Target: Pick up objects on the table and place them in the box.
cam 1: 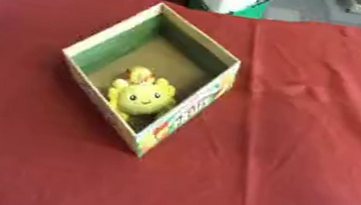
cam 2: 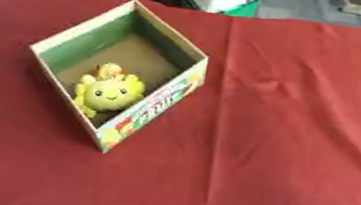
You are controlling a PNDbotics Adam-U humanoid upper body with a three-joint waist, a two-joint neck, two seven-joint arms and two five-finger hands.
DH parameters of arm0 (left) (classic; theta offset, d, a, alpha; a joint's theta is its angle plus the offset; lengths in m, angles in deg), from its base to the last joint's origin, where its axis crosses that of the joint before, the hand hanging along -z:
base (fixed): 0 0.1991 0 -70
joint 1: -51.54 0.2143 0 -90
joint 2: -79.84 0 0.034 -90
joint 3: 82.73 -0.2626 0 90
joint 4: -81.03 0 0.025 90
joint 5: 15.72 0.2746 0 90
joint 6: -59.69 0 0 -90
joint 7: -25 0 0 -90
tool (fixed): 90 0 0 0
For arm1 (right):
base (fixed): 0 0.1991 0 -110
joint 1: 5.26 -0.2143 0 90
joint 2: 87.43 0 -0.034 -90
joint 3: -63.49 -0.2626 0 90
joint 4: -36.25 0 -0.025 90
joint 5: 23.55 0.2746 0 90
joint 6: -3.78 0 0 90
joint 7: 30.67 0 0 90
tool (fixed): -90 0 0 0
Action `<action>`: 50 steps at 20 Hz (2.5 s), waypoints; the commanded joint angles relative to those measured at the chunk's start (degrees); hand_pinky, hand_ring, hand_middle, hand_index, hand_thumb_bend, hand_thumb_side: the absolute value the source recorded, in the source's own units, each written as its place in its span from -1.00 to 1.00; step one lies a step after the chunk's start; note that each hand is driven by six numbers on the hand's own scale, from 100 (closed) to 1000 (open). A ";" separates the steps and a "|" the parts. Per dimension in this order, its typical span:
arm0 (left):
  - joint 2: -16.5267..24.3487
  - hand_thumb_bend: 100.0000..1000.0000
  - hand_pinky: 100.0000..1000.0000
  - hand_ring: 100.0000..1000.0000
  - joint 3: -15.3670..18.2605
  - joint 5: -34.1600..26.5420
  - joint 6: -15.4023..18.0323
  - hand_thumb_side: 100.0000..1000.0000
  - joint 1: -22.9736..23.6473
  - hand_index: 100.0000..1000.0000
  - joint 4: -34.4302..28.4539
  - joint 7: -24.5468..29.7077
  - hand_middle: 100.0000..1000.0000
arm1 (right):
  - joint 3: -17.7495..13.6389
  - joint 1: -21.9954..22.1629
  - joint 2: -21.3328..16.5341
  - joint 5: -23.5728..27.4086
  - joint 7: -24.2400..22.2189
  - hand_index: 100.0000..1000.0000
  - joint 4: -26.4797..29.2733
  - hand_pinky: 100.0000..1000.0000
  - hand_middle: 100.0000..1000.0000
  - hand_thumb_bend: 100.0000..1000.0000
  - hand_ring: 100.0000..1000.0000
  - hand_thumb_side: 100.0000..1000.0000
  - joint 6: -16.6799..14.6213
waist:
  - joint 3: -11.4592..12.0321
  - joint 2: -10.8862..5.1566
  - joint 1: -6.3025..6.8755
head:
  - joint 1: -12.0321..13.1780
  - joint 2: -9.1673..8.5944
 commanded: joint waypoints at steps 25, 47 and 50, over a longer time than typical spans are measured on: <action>-16.02 -1.00 -0.82 -0.31 -9.68 8.25 6.10 -0.50 -2.16 -0.56 17.76 2.63 -0.28 | -0.64 -0.96 -0.50 0.98 0.62 0.58 1.10 0.75 0.32 -1.00 0.46 0.49 -0.64 | -0.53 -1.53 -0.32 | 2.15 -0.78; -17.13 -0.34 0.44 0.73 -9.93 17.50 9.75 0.52 -2.42 0.72 22.62 21.10 0.64 | -0.60 -0.90 0.04 0.75 0.74 0.58 1.10 0.76 0.31 -1.00 0.45 0.47 -0.55 | -0.80 -0.69 -0.51 | 2.31 -1.01; -16.86 0.33 0.63 0.87 -9.52 20.51 9.61 0.97 -2.59 0.82 21.77 21.90 0.72 | -0.60 -0.89 0.11 0.78 0.76 0.58 1.10 0.75 0.31 -1.00 0.45 0.46 -0.51 | -0.76 -0.72 -0.47 | 2.33 -1.15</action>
